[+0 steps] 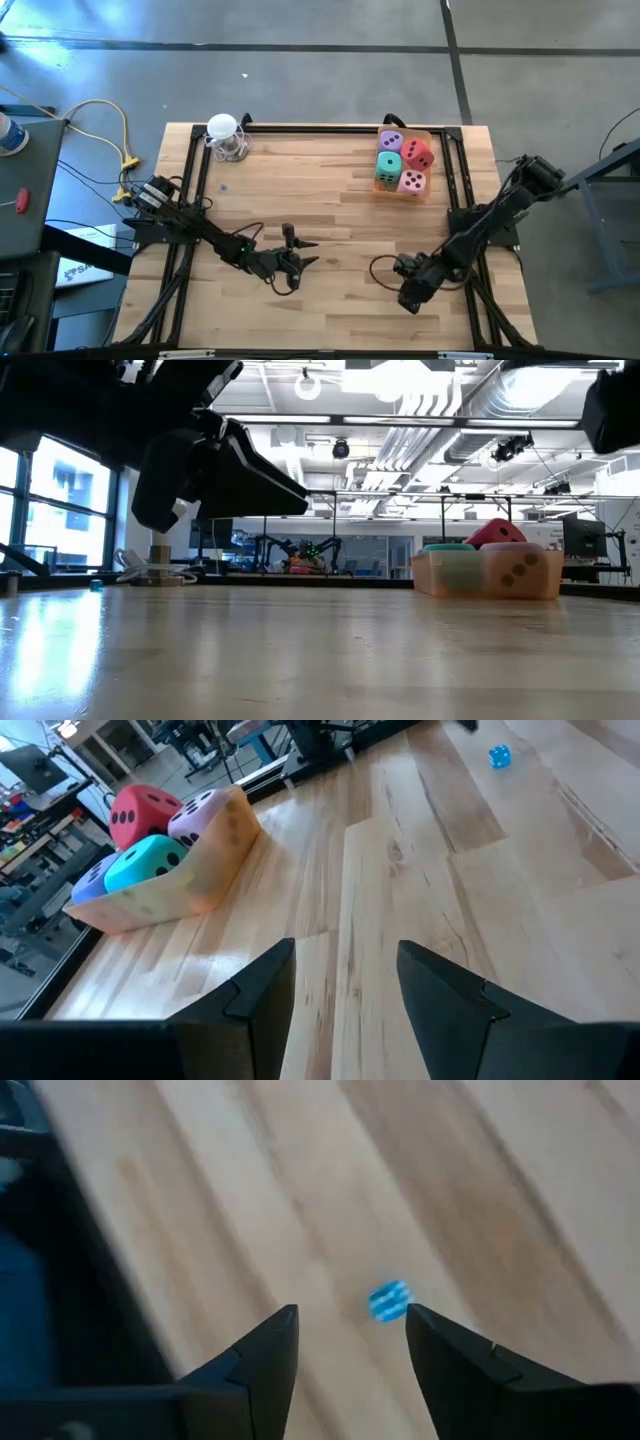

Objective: Pick & Place Dice
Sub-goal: Put the light blue small die into the orange bin

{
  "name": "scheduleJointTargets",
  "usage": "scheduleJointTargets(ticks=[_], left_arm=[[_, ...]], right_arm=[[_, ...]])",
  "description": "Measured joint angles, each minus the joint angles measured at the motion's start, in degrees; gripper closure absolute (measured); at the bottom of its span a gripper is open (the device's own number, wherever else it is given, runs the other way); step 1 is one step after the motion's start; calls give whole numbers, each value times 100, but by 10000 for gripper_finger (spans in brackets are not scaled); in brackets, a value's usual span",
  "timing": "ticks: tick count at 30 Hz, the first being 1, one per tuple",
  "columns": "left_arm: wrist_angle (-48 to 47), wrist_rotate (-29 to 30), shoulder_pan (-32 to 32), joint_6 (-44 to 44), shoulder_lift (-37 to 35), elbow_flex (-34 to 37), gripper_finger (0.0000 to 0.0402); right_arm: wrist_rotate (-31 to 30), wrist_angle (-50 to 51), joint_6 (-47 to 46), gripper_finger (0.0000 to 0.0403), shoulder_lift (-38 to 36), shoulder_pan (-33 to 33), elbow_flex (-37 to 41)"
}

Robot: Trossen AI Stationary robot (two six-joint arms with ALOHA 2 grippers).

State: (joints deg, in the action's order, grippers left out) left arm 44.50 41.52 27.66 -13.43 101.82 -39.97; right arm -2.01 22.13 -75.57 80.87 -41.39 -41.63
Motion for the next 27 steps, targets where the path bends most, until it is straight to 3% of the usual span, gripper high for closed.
scheduleJointTargets(ticks=[10,27], left_arm=[[8,2,-28,10,0,0,233],[10,7,-28,149,0,0,233]], right_arm=[[-102,26,376,241,519,-51,0],[-130,-12,525,241,554,-52,0]])
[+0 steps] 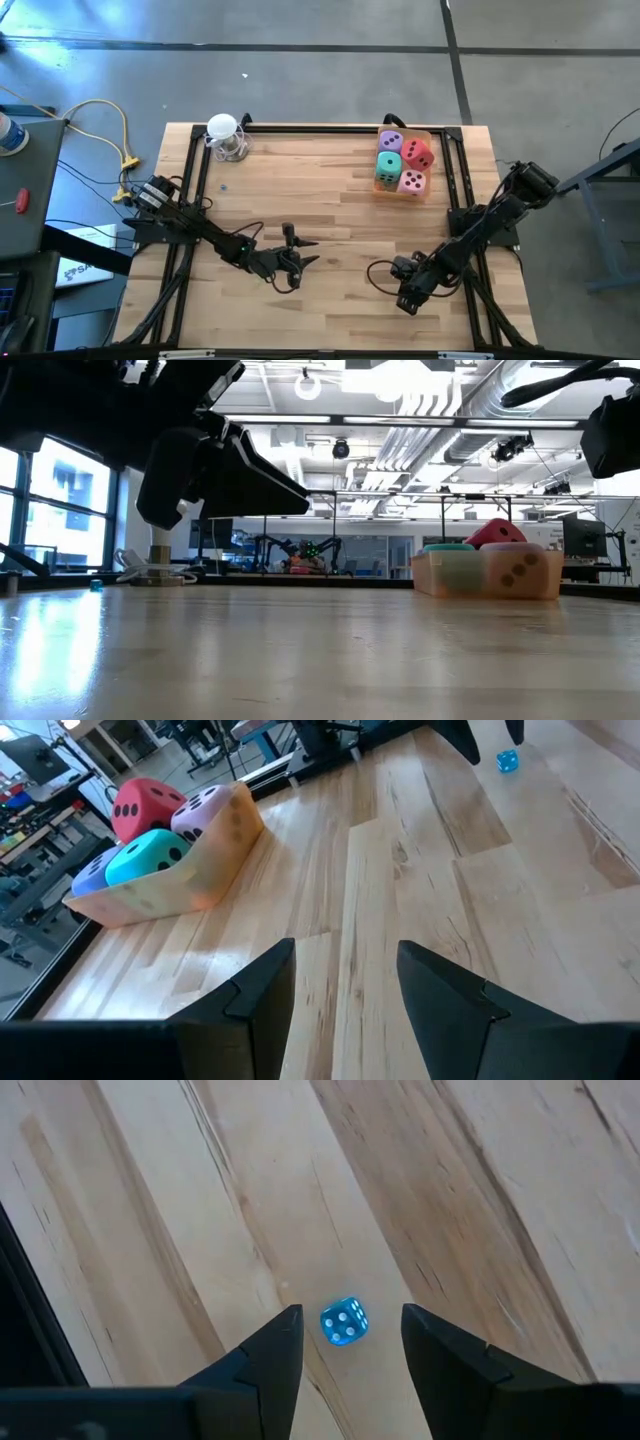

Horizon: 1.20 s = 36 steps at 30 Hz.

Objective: Pick & Place Dice
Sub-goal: Put the light blue small die into the orange bin

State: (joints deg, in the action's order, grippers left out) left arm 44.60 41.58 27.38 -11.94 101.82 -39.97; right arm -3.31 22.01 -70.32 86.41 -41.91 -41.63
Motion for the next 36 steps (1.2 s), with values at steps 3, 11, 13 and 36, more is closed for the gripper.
scheduleJointTargets(ticks=[3,11,13,36], left_arm=[[0,0,0,0,0,0,233],[0,2,0,-2,0,-2,233],[0,3,0,-2,0,-2,233],[0,11,0,-4,0,-7,233]], right_arm=[[0,-5,9,241,0,0,0],[20,-47,51,241,25,-54,0],[15,-45,172,241,35,-103,0],[-282,-291,755,247,566,-273,-15]])
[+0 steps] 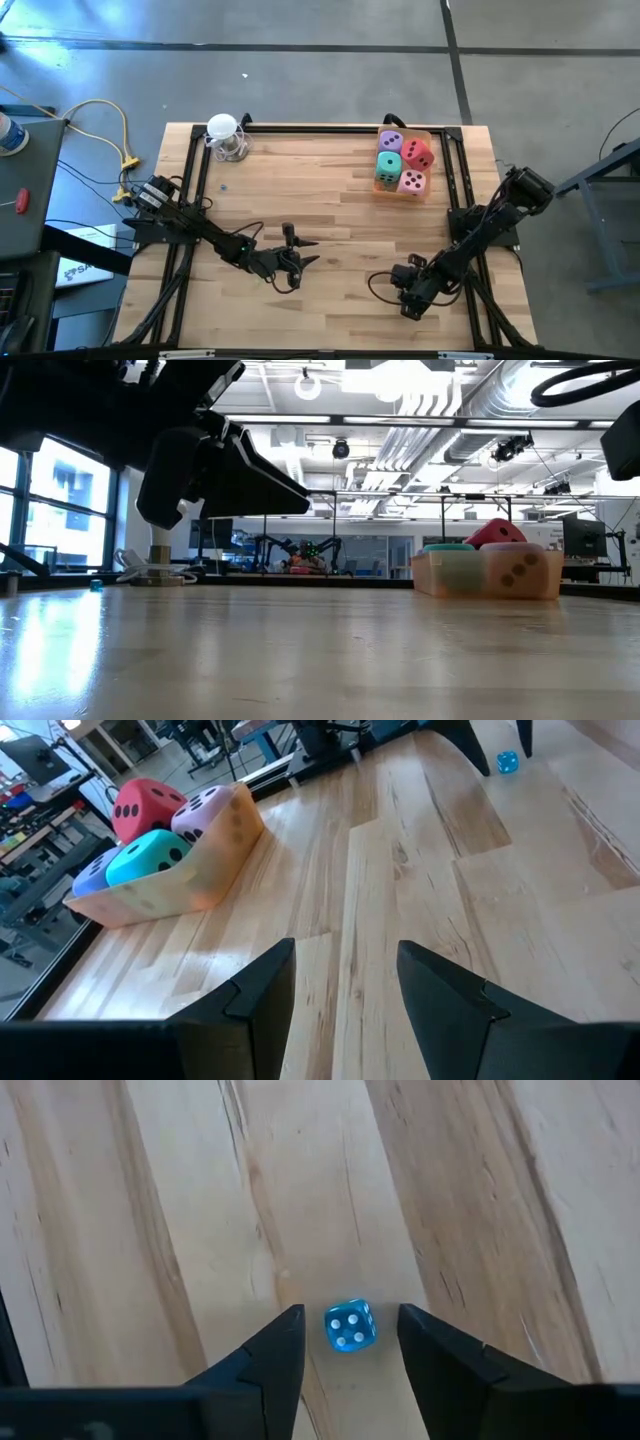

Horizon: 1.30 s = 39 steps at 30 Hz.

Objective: Pick & Place Dice
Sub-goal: Put the light blue small die into the orange bin

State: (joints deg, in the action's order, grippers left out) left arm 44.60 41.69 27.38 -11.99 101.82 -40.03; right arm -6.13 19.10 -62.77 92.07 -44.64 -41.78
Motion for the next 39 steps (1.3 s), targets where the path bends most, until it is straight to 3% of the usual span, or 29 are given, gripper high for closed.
scheduleJointTargets(ticks=[12,21,25,32,39], left_arm=[[0,-13,0,0,0,0,233],[0,-13,0,-1,0,0,233],[0,-11,0,0,0,0,233],[63,-41,0,0,-2,0,233],[155,-347,2,0,-2,2,233]], right_arm=[[13,107,237,364,7,4,9],[-310,72,287,364,7,5,11],[-1004,59,162,368,-13,2,-52],[-2824,243,40,365,-142,471,-208],[-3634,726,1565,364,-553,1629,-565]])
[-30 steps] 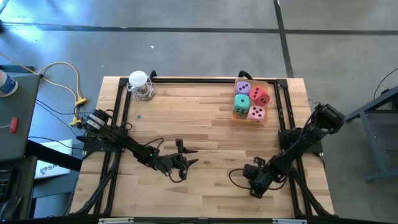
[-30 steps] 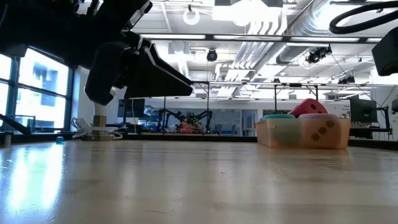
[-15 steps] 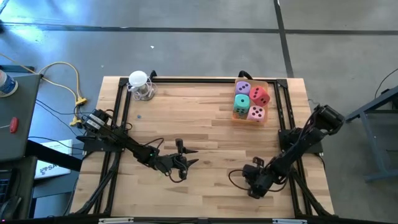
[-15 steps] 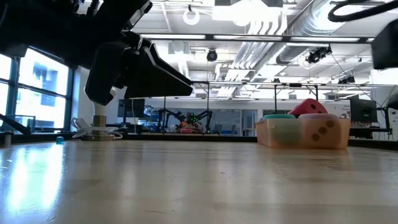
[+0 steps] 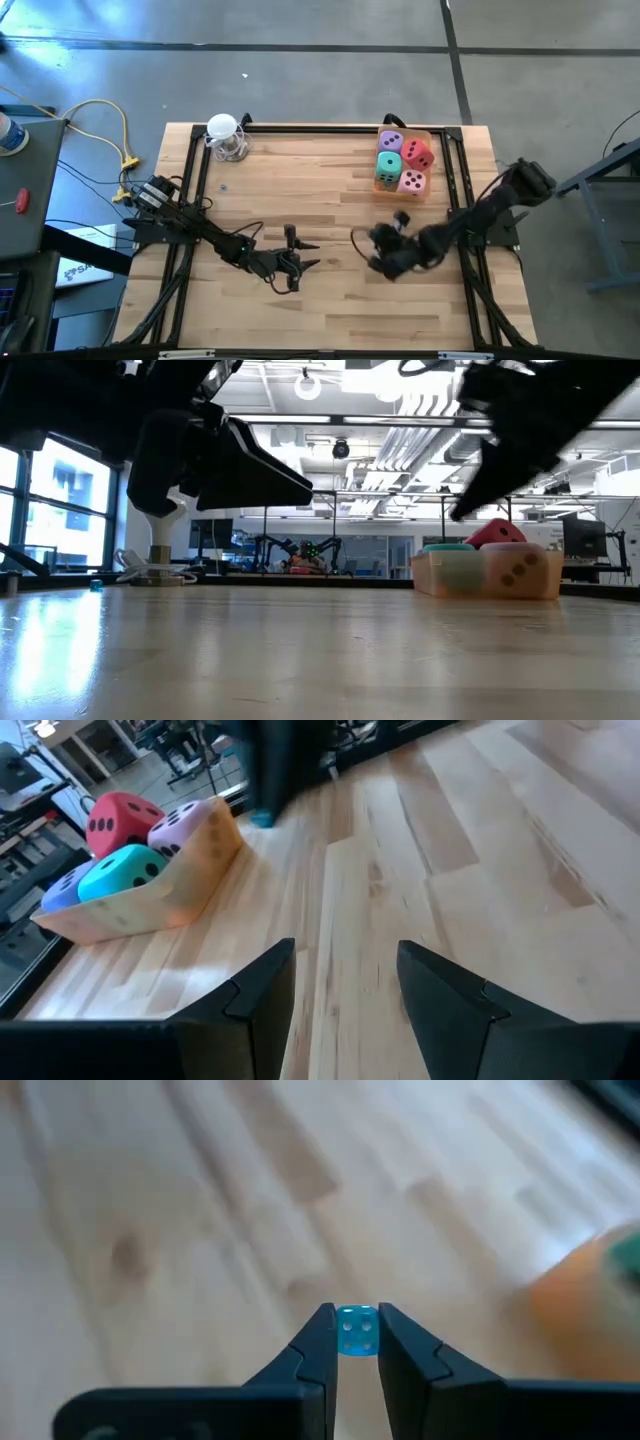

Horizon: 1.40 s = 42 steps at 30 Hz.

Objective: Pick & Place Dice
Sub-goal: Put the light blue small die into the orange bin, then put the green small die into the orange bin

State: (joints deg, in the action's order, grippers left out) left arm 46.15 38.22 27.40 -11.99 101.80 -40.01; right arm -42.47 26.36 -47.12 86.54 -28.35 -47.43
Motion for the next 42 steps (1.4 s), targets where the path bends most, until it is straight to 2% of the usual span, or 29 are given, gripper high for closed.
scheduleJointTargets(ticks=[6,13,17,19,24,36,39,42], left_arm=[[19,0,38,0,0,0,233],[12,-11,61,1,0,0,233],[3,-11,59,1,0,0,233],[-14,-11,59,2,0,0,233],[-154,-10,59,22,0,0,233],[-302,2,59,260,0,0,233],[-379,4,59,262,0,0,233],[-633,167,59,261,0,2,233]], right_arm=[[-44,236,867,365,-636,1111,-183],[472,1532,156,364,-935,2437,-181],[1146,1636,-107,363,-836,3033,-164],[1265,1634,-85,360,-772,3238,-120],[1431,1638,-344,324,-611,3580,-117],[1369,1373,-131,178,-531,3610,-122],[1374,1159,-105,161,-531,3583,-122],[1416,295,246,157,-617,3524,-122]])
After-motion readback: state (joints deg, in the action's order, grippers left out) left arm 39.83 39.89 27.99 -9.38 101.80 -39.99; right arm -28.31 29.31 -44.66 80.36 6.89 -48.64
